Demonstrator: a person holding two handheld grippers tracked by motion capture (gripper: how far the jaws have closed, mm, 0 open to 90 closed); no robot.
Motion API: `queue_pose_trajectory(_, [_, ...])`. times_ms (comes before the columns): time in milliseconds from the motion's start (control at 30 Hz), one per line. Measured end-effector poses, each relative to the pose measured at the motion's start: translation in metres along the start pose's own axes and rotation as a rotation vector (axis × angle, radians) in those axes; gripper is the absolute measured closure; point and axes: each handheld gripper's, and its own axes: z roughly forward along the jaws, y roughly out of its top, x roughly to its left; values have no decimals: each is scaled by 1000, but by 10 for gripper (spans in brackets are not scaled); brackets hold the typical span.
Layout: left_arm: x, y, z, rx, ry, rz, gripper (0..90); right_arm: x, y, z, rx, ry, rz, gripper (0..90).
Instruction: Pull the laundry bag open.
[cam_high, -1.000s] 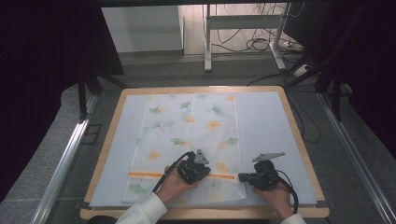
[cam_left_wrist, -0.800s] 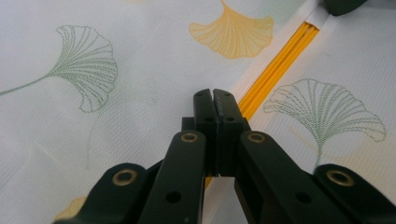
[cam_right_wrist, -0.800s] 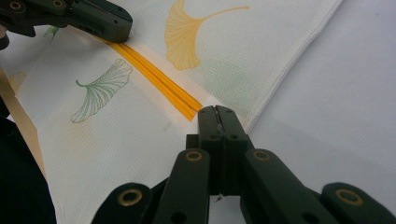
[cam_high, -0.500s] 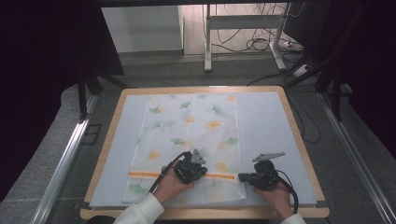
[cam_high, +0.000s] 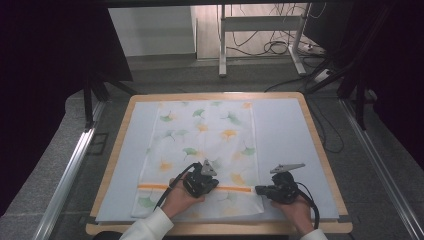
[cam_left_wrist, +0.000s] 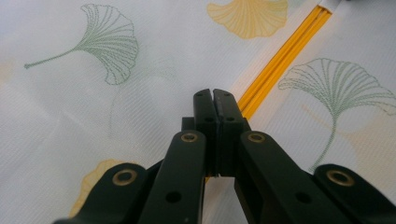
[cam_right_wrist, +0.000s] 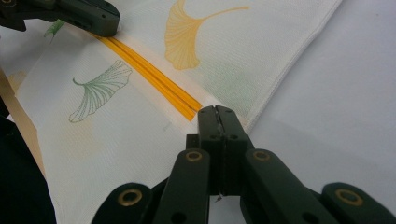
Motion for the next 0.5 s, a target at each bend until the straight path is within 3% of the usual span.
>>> queue_pose_trajectory(500, [5,-8,-8,9,13,-12,900,0,0,0,0,0,0,895])
